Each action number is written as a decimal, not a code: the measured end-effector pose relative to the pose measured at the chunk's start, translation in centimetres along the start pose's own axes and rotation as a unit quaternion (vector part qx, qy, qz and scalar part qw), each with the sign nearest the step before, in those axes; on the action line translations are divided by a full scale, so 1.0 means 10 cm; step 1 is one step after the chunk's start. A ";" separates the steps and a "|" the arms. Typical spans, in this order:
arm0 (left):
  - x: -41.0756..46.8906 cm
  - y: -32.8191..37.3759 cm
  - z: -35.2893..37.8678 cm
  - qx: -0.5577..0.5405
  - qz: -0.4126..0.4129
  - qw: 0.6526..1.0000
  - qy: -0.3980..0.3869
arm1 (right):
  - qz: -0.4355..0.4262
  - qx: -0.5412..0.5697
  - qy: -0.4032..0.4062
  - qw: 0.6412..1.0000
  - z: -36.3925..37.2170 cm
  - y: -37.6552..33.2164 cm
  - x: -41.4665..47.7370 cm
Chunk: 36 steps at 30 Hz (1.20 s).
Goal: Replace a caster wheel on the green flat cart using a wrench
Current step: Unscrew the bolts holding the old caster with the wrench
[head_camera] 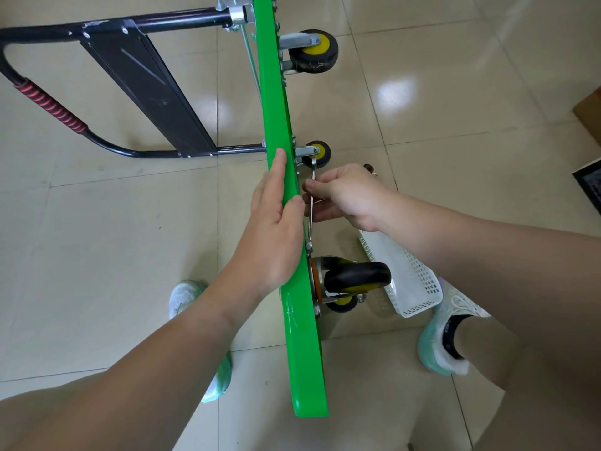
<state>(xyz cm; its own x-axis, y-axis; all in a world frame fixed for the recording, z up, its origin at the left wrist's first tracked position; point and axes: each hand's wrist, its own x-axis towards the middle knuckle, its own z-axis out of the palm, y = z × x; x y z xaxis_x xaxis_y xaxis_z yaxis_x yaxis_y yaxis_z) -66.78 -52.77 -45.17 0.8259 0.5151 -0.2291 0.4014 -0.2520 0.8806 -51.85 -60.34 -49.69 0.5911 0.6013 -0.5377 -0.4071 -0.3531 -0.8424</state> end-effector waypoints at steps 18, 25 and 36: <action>-0.02 0.02 0.00 -0.003 -0.002 1.000 0.005 | -0.253 -0.065 0.062 0.963 0.06 0.34 -1.19; -0.04 0.05 0.00 -0.009 -0.005 1.000 -0.003 | -0.212 -0.047 0.071 0.974 -0.18 -0.03 -0.82; 0.00 0.00 -0.01 -0.003 -0.003 1.000 -0.011 | -0.005 -0.014 -0.003 1.000 -0.07 0.01 -0.09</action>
<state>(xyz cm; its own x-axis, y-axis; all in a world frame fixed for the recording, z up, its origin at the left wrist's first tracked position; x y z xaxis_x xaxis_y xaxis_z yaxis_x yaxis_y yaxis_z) -66.80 -52.69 -45.10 0.8318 0.4985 -0.2443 0.4049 -0.2438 0.8812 -51.98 -61.44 -49.32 0.5905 0.6089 -0.5298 -0.3821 -0.3673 -0.8480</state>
